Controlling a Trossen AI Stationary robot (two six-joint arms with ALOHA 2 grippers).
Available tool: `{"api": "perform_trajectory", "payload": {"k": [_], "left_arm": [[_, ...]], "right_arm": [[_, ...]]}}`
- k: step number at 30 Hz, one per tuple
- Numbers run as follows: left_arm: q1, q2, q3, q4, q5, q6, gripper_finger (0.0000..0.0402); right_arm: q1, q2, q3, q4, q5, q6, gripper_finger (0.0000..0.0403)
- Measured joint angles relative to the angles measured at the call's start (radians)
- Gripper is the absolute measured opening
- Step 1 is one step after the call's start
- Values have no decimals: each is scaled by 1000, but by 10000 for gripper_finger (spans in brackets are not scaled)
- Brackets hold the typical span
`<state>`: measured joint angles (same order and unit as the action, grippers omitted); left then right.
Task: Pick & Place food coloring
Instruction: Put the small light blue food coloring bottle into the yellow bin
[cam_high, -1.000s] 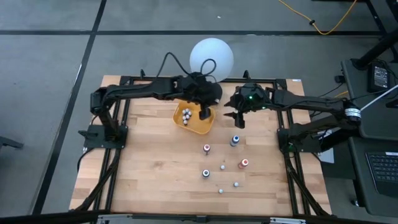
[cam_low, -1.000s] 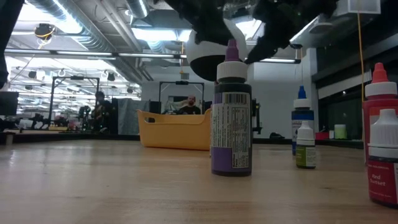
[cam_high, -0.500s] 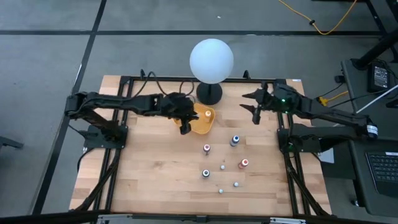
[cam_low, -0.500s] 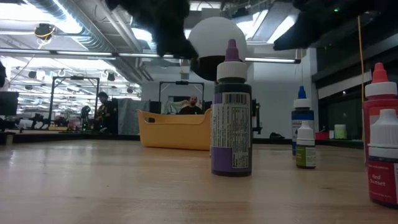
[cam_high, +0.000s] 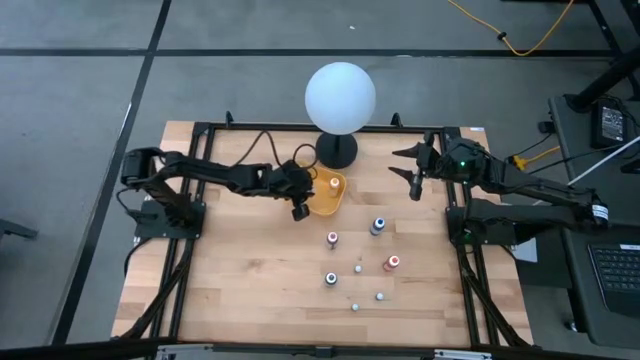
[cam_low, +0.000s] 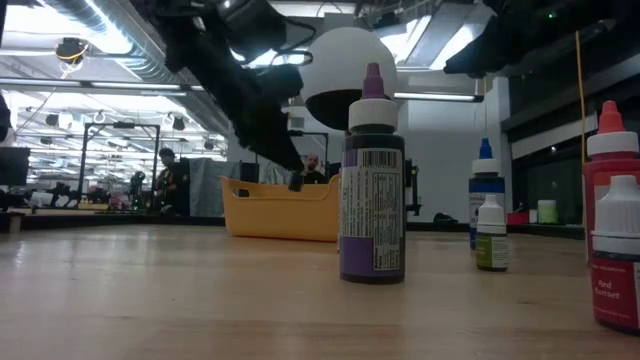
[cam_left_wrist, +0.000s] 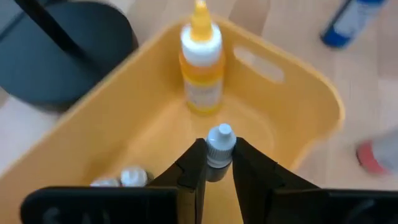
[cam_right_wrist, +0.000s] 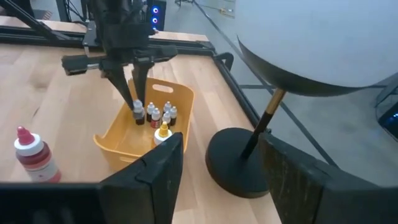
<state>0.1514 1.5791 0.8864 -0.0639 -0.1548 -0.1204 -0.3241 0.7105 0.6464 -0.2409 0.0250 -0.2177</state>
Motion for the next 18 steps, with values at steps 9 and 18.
{"api": "perform_trajectory", "payload": {"k": [9, 18], "left_arm": [[15, 97, 1, 78, -63, 1, 59], [36, 145, 0, 121, -143, 0, 59]], "right_arm": [[0, 0, 0, -2, -2, -60, 209], [0, 0, 0, -4, -2, -124, 209]]}}
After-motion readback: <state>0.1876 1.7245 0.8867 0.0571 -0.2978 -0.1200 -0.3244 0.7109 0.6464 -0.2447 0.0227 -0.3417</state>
